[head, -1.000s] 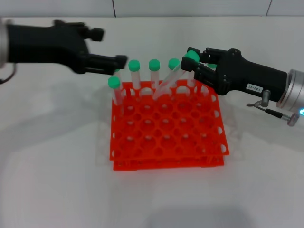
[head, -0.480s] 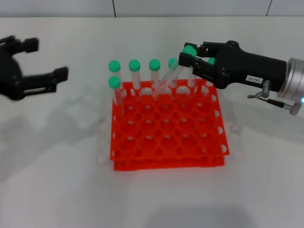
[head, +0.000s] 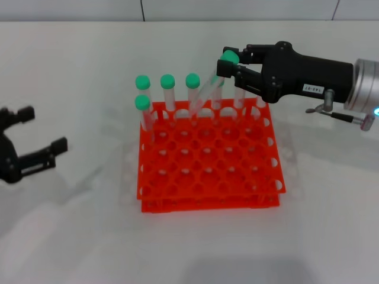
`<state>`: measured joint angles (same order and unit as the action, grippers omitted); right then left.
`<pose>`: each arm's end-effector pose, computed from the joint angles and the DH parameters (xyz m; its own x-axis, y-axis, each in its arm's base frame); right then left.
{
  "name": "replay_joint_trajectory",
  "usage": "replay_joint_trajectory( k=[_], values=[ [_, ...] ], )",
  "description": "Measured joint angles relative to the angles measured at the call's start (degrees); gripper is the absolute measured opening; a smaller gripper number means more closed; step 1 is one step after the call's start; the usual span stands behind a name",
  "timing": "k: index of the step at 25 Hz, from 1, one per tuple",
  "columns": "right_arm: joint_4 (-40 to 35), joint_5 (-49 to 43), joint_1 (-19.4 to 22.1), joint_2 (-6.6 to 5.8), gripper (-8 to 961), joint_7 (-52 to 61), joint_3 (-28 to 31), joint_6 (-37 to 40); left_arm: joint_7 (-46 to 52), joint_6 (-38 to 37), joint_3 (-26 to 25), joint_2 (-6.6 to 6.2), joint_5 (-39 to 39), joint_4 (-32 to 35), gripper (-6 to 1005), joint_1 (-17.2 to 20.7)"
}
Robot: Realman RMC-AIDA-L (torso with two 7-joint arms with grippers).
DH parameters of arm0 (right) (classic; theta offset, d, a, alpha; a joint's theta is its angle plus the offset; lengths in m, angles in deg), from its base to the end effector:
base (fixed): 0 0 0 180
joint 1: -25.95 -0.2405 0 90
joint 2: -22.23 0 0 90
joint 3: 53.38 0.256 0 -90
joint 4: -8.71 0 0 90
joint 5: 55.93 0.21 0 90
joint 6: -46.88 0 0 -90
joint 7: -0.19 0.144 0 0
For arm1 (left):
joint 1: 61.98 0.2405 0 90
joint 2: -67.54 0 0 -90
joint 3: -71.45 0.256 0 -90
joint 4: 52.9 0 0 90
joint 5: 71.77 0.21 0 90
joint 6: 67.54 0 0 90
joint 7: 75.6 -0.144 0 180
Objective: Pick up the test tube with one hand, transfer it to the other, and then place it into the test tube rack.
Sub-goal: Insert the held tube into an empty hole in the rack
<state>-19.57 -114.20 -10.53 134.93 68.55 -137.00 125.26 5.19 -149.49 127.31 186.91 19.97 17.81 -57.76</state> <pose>0.1757 0.3672 -0.0176 0.6794 -0.1303 -0.7221 -0.3059 -0.9448 -0.1174 -0.3127 0.2362 0.0784 0.8143 0.2357 0.5305 0.5220 -0.6971 -0.4915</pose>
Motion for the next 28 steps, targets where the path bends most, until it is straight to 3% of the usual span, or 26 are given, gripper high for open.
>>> replay_joint_trajectory(
  k=[2, 5, 6, 9, 18, 28],
  values=[
    [-1.7, -1.2, 0.0, -0.18, 259, 1.5, 0.1, -0.6, -4.3, -0.5, -1.4, -0.07, -0.4, -5.4, 893, -0.6],
    [-3.1, -2.3, -0.2, -0.29, 259, 2.8, 0.1, -1.3, -6.7, -1.0, -2.3, -0.06, -0.5, -7.5, 893, -0.9],
    [-4.1, -3.1, -0.2, -0.32, 259, 3.7, 0.1, -1.9, -12.8, -2.3, -4.0, -0.02, -1.7, -13.1, 893, -1.4],
    [-7.4, -6.5, -0.3, -0.35, 259, 6.4, 0.1, -3.6, -19.2, -3.4, -6.1, -0.25, -3.5, -19.6, 892, -1.9],
    [-16.5, -16.7, -2.0, 0.43, 260, 16.3, 0.1, -7.8, -20.5, -3.7, -6.9, -0.32, -2.4, -22.0, 893, -2.0],
    [-17.0, -23.6, -6.5, 2.22, 260, 22.6, 0.1, -10.3, -20.6, -3.6, -6.9, -0.40, -2.2, -22.8, 892, -1.9]
  ],
)
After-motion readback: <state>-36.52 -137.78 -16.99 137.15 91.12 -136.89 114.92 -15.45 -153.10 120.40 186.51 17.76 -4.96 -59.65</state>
